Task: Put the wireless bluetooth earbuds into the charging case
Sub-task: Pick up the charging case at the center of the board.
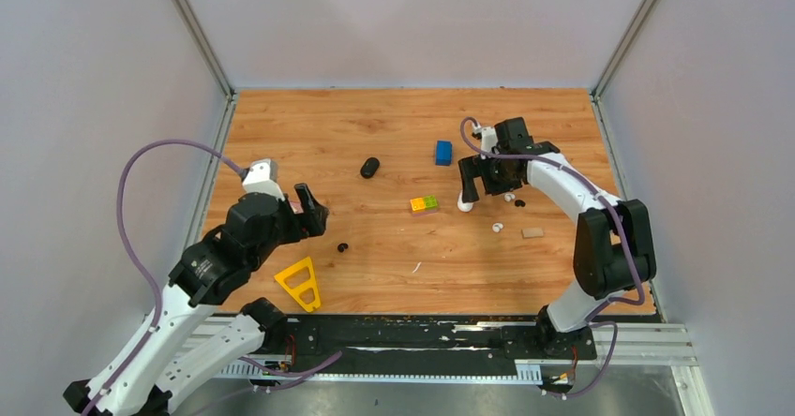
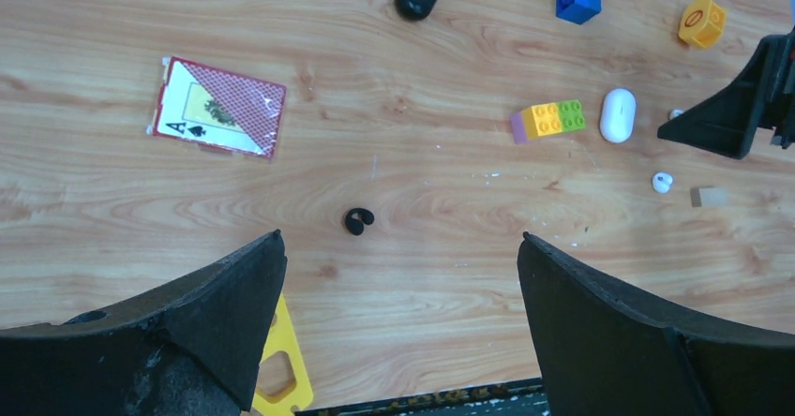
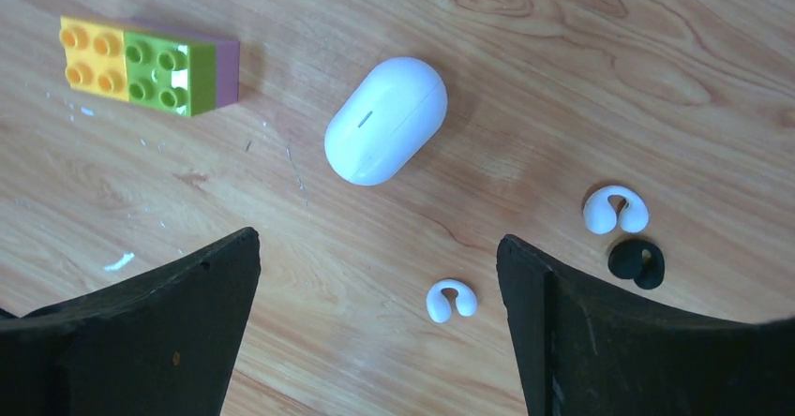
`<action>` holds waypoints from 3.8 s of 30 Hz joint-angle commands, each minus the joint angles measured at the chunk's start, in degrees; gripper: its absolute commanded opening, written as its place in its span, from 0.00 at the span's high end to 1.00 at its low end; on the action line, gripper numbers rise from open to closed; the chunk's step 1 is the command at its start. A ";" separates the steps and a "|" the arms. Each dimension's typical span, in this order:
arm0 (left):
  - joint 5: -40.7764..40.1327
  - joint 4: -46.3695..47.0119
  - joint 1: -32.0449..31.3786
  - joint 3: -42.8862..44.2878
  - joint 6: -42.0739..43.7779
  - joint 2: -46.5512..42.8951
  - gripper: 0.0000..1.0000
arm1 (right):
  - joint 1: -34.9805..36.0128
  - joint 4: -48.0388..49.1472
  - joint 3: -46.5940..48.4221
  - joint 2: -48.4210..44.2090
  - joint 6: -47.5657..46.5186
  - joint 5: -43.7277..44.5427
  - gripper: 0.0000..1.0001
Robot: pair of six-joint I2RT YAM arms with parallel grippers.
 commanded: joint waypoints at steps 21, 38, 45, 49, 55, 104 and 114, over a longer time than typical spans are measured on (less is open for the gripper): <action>11.77 11.92 -0.24 -3.80 -1.58 7.30 0.06 | 8.90 -3.51 11.95 14.12 20.65 19.43 0.34; 13.15 11.03 -0.27 -2.58 -1.91 6.24 0.07 | 8.00 -3.75 13.84 17.25 12.41 21.14 0.32; 13.96 10.92 -0.27 -3.45 -2.48 4.46 0.09 | 7.86 -4.27 11.05 14.20 5.14 13.55 0.34; 13.96 10.64 -0.31 -3.80 -2.57 3.61 0.10 | 7.86 -3.89 9.22 12.84 4.41 13.31 0.44; 14.28 10.59 -0.25 -4.12 -3.09 2.89 0.10 | 7.50 -3.47 9.02 13.09 4.71 16.52 0.42; 27.91 22.15 -0.26 -10.37 -0.18 3.68 0.18 | 4.53 -1.16 1.25 0.97 -18.18 -3.09 0.73; 40.63 34.79 -3.89 -4.16 -1.36 17.55 0.26 | 6.64 -6.47 -4.62 -31.29 -20.68 -25.68 0.72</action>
